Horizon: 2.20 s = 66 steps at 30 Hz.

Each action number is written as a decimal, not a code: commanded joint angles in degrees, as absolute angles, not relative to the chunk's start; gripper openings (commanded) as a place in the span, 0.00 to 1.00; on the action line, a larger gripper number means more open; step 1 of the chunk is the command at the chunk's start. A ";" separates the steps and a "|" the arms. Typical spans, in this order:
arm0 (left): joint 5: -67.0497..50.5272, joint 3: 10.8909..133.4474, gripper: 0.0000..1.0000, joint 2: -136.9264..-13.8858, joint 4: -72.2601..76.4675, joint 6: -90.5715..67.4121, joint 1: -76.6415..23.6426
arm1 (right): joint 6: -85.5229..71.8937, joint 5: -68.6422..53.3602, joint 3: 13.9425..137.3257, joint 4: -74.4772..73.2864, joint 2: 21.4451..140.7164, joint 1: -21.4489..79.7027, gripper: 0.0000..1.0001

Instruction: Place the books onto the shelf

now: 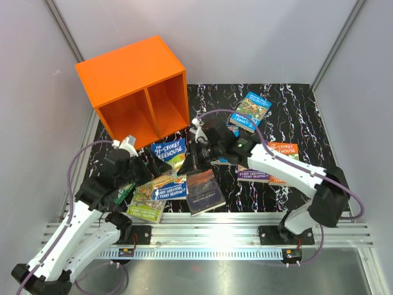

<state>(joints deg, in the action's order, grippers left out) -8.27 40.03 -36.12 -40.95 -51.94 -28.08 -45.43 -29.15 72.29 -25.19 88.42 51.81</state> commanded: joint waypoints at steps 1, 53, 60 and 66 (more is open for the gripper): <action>-18.09 45.61 0.94 -35.33 -31.74 -51.15 -28.92 | -44.74 -28.04 76.30 -19.60 81.41 50.28 0.00; -32.53 105.38 0.00 -81.91 -39.72 -43.42 15.91 | -43.68 -8.95 79.28 -42.28 58.27 45.88 1.00; -26.20 107.92 0.00 -85.95 -42.01 -41.93 17.84 | -42.90 -12.74 79.80 -41.84 61.43 45.88 1.00; -24.17 110.48 0.00 -90.08 -43.59 -41.84 19.42 | -40.87 -12.57 80.60 -43.86 62.32 45.88 1.00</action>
<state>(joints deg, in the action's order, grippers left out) -28.01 107.59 -88.47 -44.58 -43.94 18.44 -43.00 -11.64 78.24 -43.20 62.70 45.65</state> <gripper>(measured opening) 0.307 0.994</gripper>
